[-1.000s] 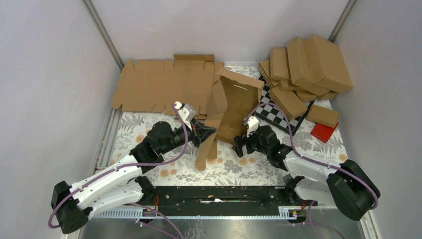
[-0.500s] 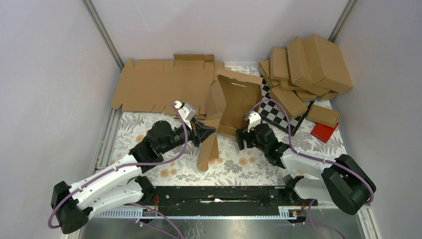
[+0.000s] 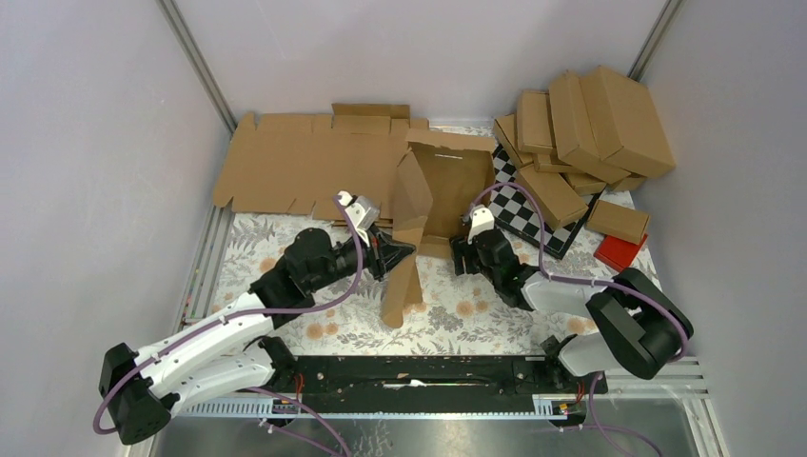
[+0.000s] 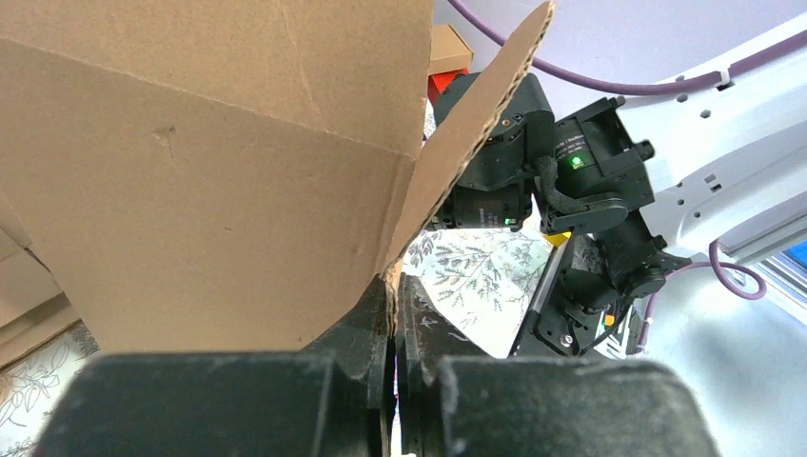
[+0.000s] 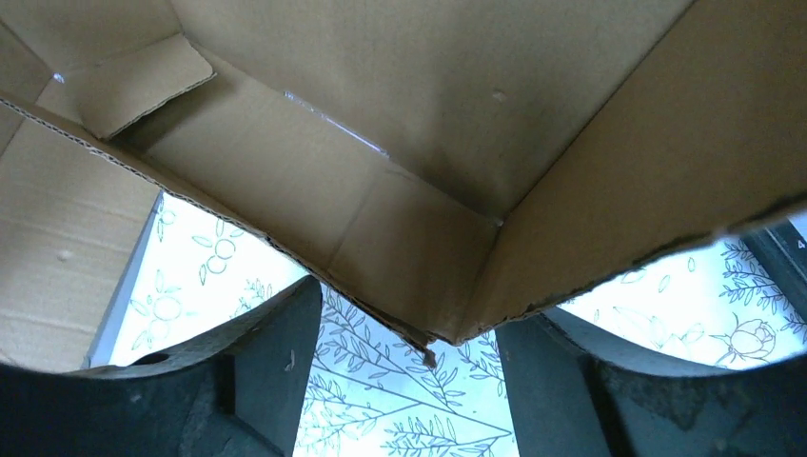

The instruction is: Fold the paper box

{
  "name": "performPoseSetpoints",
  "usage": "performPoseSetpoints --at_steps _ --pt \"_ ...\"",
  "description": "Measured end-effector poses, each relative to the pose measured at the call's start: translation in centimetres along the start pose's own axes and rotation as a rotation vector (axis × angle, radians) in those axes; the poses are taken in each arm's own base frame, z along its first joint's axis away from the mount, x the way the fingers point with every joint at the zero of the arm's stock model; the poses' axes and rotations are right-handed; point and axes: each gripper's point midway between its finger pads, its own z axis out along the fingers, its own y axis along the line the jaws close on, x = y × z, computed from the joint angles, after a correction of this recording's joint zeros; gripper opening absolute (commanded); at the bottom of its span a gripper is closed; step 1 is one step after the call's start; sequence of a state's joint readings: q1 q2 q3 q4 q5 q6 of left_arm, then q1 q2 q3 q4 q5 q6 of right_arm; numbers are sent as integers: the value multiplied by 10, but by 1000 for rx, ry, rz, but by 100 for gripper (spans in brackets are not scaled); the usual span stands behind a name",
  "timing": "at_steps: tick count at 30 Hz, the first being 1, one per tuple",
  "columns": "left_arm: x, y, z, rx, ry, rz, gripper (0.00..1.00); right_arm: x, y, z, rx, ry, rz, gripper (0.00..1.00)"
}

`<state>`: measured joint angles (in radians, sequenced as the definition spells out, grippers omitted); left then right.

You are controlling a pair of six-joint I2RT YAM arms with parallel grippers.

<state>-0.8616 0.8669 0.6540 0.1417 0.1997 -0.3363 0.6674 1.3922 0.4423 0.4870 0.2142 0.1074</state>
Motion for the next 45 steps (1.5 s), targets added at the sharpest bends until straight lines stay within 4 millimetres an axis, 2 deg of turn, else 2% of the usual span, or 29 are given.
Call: performPoseSetpoints --at_steps 4,6,17,24,34,41,45 --pt "2 -1 3 10 8 -3 0 -2 0 4 11 -15 33 96" --pt "3 -1 4 10 12 -5 0 -4 1 6 12 -25 52 100" --pt "3 0 5 3 27 -8 0 -16 -14 19 32 -55 133 95" --pt "4 0 5 2 32 -8 0 -29 -12 23 -31 -77 161 87" --pt "4 0 4 -1 41 -9 0 -41 -14 48 -18 -66 172 87" --pt "5 0 4 -3 45 -9 0 -50 -22 71 37 -62 190 79" --pt "4 0 5 -3 46 -10 0 -52 -27 81 73 -44 195 79"
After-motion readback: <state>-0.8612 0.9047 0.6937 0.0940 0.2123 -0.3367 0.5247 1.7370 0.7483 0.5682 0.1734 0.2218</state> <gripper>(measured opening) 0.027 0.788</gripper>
